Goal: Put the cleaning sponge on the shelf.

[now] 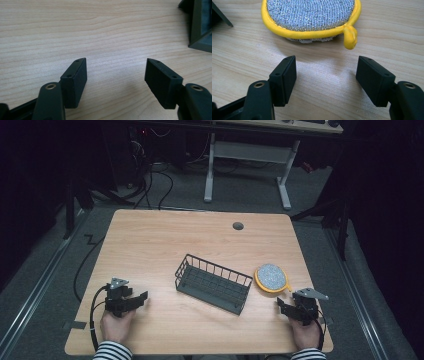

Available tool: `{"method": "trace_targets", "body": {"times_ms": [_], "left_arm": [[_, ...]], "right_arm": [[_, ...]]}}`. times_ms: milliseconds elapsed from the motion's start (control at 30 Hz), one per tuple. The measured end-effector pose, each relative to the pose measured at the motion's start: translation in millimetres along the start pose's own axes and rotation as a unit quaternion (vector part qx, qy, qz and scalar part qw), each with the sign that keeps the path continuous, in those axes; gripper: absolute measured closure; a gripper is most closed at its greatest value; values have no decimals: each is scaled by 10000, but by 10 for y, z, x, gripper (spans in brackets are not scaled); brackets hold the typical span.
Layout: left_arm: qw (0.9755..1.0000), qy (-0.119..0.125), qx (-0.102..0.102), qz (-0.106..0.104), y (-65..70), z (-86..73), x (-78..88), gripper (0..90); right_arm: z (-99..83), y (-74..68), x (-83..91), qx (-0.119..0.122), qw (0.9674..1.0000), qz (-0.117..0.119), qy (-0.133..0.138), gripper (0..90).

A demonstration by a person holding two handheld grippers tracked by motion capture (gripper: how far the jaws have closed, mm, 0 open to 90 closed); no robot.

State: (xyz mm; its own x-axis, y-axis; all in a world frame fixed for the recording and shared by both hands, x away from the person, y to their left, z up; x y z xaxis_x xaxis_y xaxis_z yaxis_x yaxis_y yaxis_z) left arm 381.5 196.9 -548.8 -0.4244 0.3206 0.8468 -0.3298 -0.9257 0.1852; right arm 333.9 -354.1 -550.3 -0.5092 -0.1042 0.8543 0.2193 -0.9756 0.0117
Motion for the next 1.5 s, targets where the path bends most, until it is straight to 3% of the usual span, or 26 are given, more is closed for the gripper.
{"method": "trace_targets", "body": {"times_ms": [200, 300, 367, 433, 767, 1033, 1400, 1500], "left_arm": [[9994, 131, -156, 282, 31, 2, -45, 338], [9974, 266, -392, 545, 65, -28, -82, 329], [9963, 228, -489, 666, 95, -37, -89, 315], [9960, 214, -529, 694, 103, -41, -90, 308], [9961, 221, -488, 695, 107, -44, -90, 306], [9966, 224, -467, 637, 97, -45, -84, 303], [9973, 254, -400, 554, 79, -49, -75, 301], [9975, 262, -383, 539, 76, -50, -74, 301]], "right_arm": [[0, 1, 0, 7, 10000, -1, 0, 330], [0, -1, -1, 11, 10000, -8, 6, 330], [0, -1, -1, 15, 10000, -12, 7, 329], [1, 0, -2, 30, 10000, -13, 14, 329], [6, 5, -7, -6, 10000, 8, -15, 279], [34, -23, 84, -64, 9987, 402, -318, 319], [150, -109, 271, 76, 9993, 279, -216, 351], [257, -105, 300, 46, 9994, 293, -174, 352]]}}
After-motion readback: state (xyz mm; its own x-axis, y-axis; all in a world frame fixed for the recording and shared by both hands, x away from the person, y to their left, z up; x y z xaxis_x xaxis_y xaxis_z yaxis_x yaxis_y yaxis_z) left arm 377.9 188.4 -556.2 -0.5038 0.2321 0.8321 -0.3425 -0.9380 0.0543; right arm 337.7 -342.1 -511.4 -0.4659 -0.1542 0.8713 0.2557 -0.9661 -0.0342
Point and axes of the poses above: each handheld gripper's, and its own axes: x roughly backward along the jaws, z roughly out of its top, y roughly to its right, the point moved 3 cm from there along -x, roughly forward along the jaws, and after that the axes turned 15 degrees about -y, right-handed, at the moved point
